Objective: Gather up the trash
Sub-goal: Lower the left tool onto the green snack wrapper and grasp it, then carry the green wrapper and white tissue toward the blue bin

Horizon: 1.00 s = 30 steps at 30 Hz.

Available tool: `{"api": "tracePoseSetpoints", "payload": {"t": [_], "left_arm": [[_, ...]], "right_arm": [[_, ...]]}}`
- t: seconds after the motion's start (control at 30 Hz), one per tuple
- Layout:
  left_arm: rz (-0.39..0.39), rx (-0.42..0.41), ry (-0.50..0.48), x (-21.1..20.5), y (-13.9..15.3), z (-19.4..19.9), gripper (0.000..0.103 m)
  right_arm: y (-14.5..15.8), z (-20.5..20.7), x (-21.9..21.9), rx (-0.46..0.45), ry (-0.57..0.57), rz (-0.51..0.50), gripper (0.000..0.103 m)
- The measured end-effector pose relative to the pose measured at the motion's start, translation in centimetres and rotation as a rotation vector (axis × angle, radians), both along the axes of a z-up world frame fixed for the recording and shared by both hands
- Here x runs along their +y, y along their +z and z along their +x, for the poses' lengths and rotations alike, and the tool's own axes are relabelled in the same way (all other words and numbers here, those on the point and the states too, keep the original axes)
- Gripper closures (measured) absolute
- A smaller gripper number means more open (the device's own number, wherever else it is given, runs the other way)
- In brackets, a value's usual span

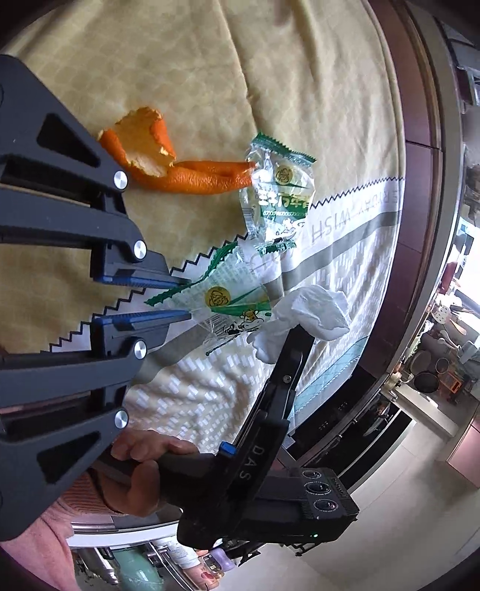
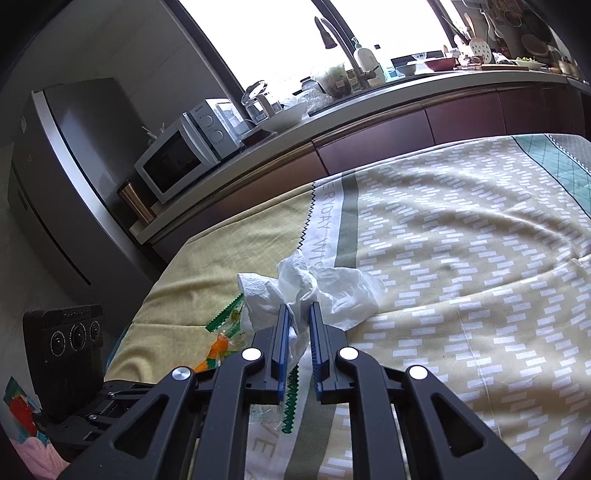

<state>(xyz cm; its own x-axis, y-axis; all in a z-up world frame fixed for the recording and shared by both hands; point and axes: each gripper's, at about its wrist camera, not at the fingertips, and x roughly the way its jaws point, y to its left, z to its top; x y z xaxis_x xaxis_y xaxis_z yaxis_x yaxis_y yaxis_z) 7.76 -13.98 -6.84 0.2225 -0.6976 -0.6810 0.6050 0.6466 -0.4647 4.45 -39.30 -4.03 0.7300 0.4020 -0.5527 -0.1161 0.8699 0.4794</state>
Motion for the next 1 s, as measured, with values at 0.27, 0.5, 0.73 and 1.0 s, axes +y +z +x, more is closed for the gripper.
{"api": "tracePoseSetpoints", "payload": {"t": [0.27,0.5,0.73,1.0], "left_arm": [[0.0,-0.105,0.061,4.0,3.0,-1.2,0.091],[0.011,-0.136,0.135,7.7,3.9,-1.7,0.091],[0.04,-0.165,0.217,11.4,4.8,-2.1,0.091],[0.063,-0.184,0.326,16.0,5.1,-2.5,0.091]], "right_arm": [[2.6,-0.1,2.5,-0.07,0.059,0.004,0.093],[3.6,0.5,5.7,-0.095,0.137,0.021,0.093],[4.0,1.6,9.3,-0.093,0.221,0.031,0.093],[4.0,2.9,13.7,-0.083,0.322,0.039,0.093]]}}
